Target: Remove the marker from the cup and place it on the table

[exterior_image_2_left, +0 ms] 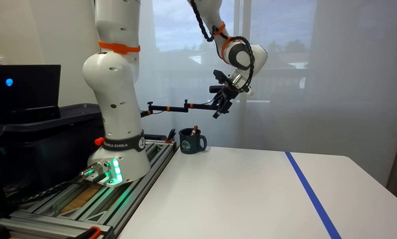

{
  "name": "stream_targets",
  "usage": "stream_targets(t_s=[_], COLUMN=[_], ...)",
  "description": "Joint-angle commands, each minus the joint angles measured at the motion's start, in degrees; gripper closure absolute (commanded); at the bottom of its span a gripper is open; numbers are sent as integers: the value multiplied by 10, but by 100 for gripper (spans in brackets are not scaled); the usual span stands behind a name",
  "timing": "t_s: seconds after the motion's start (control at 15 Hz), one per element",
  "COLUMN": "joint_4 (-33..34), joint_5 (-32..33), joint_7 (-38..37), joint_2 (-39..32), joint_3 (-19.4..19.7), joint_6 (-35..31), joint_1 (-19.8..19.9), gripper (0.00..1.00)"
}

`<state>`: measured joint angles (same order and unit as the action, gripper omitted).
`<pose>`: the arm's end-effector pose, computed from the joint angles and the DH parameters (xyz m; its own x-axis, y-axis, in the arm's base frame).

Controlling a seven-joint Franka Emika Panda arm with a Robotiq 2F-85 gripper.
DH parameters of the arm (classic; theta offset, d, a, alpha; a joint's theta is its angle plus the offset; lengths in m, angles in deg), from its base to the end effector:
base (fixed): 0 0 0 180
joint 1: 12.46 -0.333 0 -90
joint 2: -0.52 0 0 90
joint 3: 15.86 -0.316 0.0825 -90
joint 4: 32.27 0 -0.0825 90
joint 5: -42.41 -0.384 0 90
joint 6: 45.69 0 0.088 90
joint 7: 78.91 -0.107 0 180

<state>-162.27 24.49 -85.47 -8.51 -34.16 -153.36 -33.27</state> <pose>0.3475 0.3144 0.2664 0.7439 0.3760 -0.5525 0.3280 -0.9257 -0.1883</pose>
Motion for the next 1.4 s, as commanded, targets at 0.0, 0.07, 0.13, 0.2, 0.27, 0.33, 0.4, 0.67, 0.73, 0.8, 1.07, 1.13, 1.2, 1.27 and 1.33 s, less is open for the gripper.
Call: stream_targets(t_s=[0.0, 0.07, 0.13, 0.2, 0.27, 0.33, 0.4, 0.67, 0.73, 0.8, 1.07, 1.13, 1.2, 1.27, 1.33], joint_4=[-20, -25, -29, -33, -38, -46, -54, -84, -89, -94, -97, -94, -92, -89, -87], joint_5=[-12, -15, -16, -20, -21, -23, -28, -23, -21, -15, 2, 7, 9, 9, 8], joint_7=[-13, -12, -14, -15, -19, -20, -25, -58, -65, -73, -99, -103, -103, -96, -87], joint_2=[4, 4, 3, 3, 3, 4, 6, 14, 14, 15, 19, 17, 17, 15, 13], joint_3=[-11, -13, -14, -17, -19, -22, -25, -31, -31, -30, -29, -28, -29, -30, -31], joint_6=[-13, -15, -18, -21, -23, -31, -35, -55, -59, -66, -73, -73, -72, -70, -65], joint_1=[-3, -4, -5, -6, -8, -10, -12, -18, -18, -19, -19, -19, -19, -19, -18], gripper=[0, 0, 0, 0, 0, 0, 0, 0, 0, 0, 0, 0, 0, 0, 0])
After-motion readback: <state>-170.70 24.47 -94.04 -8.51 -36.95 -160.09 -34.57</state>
